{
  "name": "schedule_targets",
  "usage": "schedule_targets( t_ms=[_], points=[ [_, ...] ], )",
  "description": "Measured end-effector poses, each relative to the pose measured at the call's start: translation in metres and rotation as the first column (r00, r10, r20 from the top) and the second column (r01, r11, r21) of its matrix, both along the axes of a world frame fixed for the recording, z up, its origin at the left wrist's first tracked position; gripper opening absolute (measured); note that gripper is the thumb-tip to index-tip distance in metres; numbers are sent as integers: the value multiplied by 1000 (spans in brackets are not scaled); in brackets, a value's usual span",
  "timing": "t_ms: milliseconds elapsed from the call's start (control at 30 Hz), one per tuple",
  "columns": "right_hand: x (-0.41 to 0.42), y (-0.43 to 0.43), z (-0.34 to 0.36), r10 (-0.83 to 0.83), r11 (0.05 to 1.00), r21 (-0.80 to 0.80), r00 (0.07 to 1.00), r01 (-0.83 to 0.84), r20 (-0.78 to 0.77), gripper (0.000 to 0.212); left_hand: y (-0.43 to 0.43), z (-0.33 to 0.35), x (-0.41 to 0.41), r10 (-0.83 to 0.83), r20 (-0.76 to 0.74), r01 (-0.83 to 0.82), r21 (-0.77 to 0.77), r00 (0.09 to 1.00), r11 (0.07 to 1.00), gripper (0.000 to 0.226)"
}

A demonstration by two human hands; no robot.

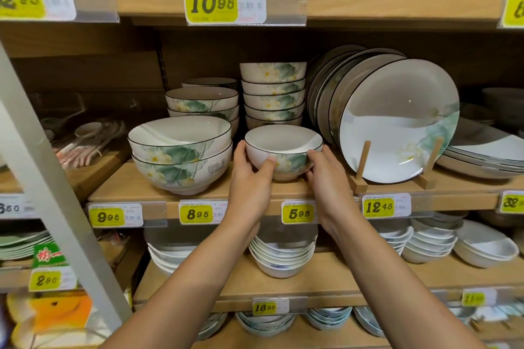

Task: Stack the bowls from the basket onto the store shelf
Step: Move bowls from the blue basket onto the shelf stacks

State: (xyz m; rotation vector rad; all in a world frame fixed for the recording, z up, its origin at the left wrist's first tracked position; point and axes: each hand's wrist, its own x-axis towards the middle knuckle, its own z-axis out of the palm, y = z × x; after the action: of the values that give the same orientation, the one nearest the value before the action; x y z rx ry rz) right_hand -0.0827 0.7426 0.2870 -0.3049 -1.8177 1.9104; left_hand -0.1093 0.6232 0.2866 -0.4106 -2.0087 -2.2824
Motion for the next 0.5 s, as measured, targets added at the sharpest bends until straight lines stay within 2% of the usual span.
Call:
schedule_targets(
  t_ms=[100, 233, 300, 400, 500],
  points=[
    [-2, 0, 2, -28, 1000, 3, 999, 28, 20, 57, -3, 3, 3, -9, 11, 9, -27, 1000, 1000, 72],
    [11, -5, 0, -80, 997, -2, 997, 80, 19, 58, -13, 3, 19, -51, 37, 51, -17, 998, 999, 69],
    [25, -11, -3, -111, 993, -41, 993, 110, -33, 51, -22, 4, 34, -96, 37, 94, 43, 995, 995, 58],
    [49, -20, -7, -173, 976, -157, 977, 153, -123, 26, -40, 1, 56, -152, 40, 148, 78, 988, 986, 36],
    [74, -25, -10, -217, 955, -242, 963, 175, -159, 25, -59, 5, 74, -159, 49, 153, 111, 986, 982, 23]
  ],
)
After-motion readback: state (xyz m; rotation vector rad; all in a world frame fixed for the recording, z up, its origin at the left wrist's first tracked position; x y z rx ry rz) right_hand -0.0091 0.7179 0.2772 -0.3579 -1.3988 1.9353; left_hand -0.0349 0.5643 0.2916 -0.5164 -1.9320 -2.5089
